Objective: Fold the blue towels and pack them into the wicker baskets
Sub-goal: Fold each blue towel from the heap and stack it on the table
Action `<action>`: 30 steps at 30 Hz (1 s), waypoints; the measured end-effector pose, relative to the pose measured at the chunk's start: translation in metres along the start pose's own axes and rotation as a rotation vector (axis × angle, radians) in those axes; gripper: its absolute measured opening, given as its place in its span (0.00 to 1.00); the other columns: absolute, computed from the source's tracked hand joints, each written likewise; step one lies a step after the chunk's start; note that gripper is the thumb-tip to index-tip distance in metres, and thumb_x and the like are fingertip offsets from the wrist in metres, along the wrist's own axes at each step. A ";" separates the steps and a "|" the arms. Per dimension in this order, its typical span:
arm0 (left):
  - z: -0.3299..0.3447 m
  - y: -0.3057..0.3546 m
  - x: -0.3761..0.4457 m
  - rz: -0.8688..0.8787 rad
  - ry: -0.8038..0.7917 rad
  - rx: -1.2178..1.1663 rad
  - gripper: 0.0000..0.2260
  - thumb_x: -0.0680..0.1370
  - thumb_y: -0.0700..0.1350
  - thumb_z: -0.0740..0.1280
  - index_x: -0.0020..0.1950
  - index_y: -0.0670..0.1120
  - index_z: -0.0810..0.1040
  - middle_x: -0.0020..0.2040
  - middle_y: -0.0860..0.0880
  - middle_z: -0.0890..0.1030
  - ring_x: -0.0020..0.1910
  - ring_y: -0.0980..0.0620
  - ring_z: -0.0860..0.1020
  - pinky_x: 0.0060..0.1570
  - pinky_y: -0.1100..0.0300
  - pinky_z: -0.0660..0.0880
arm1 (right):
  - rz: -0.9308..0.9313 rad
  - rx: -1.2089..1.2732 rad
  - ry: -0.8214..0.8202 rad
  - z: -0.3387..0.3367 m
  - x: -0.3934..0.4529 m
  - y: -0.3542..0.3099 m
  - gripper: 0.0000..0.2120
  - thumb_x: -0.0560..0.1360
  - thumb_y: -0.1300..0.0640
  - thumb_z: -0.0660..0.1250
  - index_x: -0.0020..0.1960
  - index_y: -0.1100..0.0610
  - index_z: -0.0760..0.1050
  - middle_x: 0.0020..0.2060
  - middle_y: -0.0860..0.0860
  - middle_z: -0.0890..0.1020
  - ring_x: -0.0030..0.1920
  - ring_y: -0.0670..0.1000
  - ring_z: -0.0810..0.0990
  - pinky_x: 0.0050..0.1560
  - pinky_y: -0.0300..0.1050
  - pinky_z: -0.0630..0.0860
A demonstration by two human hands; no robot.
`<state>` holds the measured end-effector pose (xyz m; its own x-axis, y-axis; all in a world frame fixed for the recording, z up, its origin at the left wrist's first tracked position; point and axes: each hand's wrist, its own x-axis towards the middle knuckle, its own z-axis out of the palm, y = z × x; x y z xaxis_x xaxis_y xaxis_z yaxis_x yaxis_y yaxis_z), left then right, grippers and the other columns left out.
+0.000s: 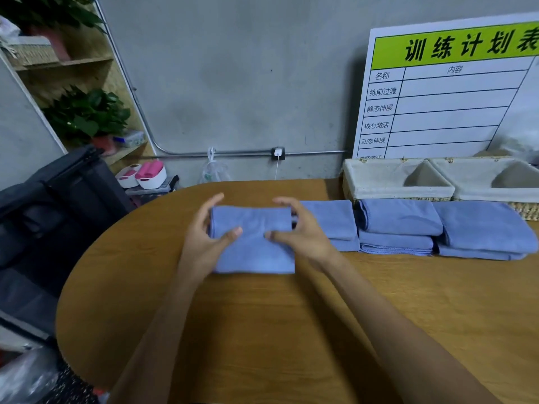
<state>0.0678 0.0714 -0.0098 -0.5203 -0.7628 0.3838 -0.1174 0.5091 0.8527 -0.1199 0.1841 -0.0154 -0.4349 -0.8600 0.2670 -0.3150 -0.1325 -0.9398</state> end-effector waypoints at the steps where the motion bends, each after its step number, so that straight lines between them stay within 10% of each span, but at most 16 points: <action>1: -0.004 0.003 0.019 0.003 0.026 -0.004 0.31 0.73 0.44 0.77 0.74 0.54 0.70 0.67 0.66 0.72 0.63 0.74 0.69 0.64 0.69 0.68 | -0.040 -0.052 0.057 0.000 0.017 -0.009 0.28 0.69 0.64 0.78 0.66 0.54 0.73 0.59 0.45 0.76 0.54 0.37 0.73 0.52 0.28 0.70; 8: 0.009 -0.059 0.095 -0.252 -0.296 0.417 0.25 0.81 0.52 0.68 0.77 0.50 0.69 0.72 0.43 0.62 0.69 0.47 0.69 0.68 0.56 0.66 | -0.027 -1.055 -0.005 0.017 0.080 0.029 0.21 0.77 0.48 0.70 0.67 0.51 0.71 0.62 0.56 0.68 0.59 0.60 0.73 0.59 0.54 0.70; 13: 0.027 -0.073 0.085 0.026 -0.082 0.687 0.20 0.85 0.52 0.57 0.77 0.56 0.67 0.81 0.50 0.57 0.80 0.46 0.56 0.76 0.37 0.54 | -0.160 -1.103 0.077 0.013 0.081 0.050 0.13 0.79 0.47 0.66 0.61 0.50 0.79 0.62 0.53 0.74 0.60 0.59 0.73 0.66 0.55 0.63; 18: 0.051 -0.067 0.070 0.109 -0.272 0.925 0.26 0.84 0.59 0.42 0.79 0.56 0.63 0.81 0.53 0.59 0.81 0.48 0.54 0.76 0.38 0.52 | -0.228 -1.057 -0.020 0.002 0.066 0.054 0.16 0.82 0.45 0.58 0.60 0.51 0.80 0.62 0.51 0.77 0.66 0.55 0.72 0.70 0.60 0.58; 24: 0.052 -0.051 0.075 0.160 -0.185 0.929 0.20 0.85 0.55 0.51 0.70 0.51 0.77 0.73 0.50 0.73 0.72 0.46 0.70 0.69 0.42 0.64 | -0.162 -0.917 0.082 -0.102 0.039 0.034 0.27 0.77 0.38 0.48 0.56 0.51 0.80 0.52 0.52 0.80 0.52 0.58 0.79 0.54 0.56 0.74; 30: 0.142 0.034 0.115 0.128 -0.193 0.468 0.10 0.83 0.49 0.62 0.53 0.48 0.82 0.47 0.48 0.83 0.50 0.46 0.81 0.44 0.58 0.69 | 0.074 -1.065 0.239 -0.233 0.037 0.033 0.12 0.82 0.50 0.60 0.60 0.53 0.78 0.56 0.56 0.78 0.59 0.63 0.76 0.54 0.55 0.74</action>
<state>-0.1167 0.0575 0.0131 -0.6966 -0.6179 0.3646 -0.3853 0.7509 0.5364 -0.3429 0.2631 0.0125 -0.5994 -0.7149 0.3601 -0.7992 0.5090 -0.3197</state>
